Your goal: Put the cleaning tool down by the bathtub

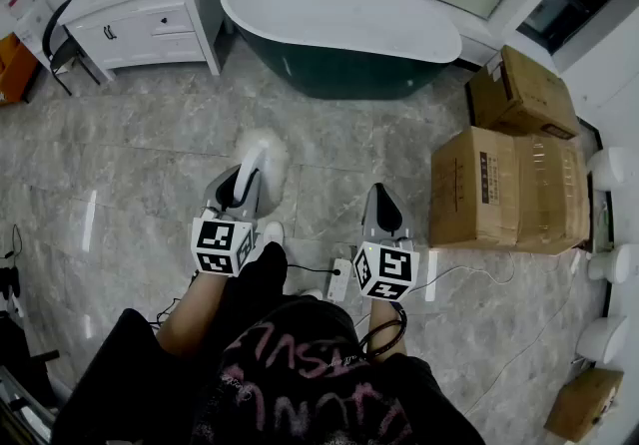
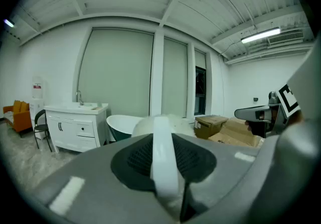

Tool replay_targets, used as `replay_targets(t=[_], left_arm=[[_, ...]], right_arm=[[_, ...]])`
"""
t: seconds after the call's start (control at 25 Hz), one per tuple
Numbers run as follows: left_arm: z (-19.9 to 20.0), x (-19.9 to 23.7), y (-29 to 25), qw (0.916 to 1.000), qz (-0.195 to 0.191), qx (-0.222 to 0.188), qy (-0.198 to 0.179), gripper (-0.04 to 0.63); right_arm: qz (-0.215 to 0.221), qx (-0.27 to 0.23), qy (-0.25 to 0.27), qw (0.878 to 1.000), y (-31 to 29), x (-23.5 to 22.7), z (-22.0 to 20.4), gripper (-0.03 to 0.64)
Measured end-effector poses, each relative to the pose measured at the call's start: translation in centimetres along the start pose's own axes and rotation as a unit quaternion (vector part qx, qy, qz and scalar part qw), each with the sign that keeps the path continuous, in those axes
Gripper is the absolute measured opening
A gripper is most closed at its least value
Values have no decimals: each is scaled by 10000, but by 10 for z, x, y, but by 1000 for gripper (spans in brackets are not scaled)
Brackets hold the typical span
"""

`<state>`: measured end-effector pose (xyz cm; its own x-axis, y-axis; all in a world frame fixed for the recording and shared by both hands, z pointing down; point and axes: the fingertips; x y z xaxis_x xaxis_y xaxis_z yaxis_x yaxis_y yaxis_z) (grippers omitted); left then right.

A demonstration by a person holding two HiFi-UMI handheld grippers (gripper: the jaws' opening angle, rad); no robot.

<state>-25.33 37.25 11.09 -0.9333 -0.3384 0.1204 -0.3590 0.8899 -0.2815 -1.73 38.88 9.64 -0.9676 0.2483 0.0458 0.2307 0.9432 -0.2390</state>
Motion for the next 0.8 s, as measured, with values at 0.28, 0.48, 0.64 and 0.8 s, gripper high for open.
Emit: replay_targets(t=[0.28,0.48,0.64,0.8], left_arm=[[-3,9,-3,10000,-4,74,-22,83],[-6,11,-5,9999,-3,126,-3,82],[-10,18,-7,9997,0,220,66,83],[-17,24,-14,9995,0,285,154,83]], right_arm=[[-6,0,-26,10000,-8,5,0,11],[-12,-20,-39,10000,-12,6,2,11],[1,8,-106,9999,-15,8,1,12],[-42,122,-88,9999,-23,7,-7,12]])
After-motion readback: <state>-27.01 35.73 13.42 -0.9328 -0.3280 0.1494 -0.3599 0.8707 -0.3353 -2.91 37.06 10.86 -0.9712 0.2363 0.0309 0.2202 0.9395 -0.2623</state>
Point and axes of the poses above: the fingertips, and each gripper's own axes: y backward along the fingers, x to its left, z out of its top, and after that the axes turned 4 degrees about y, right-handed
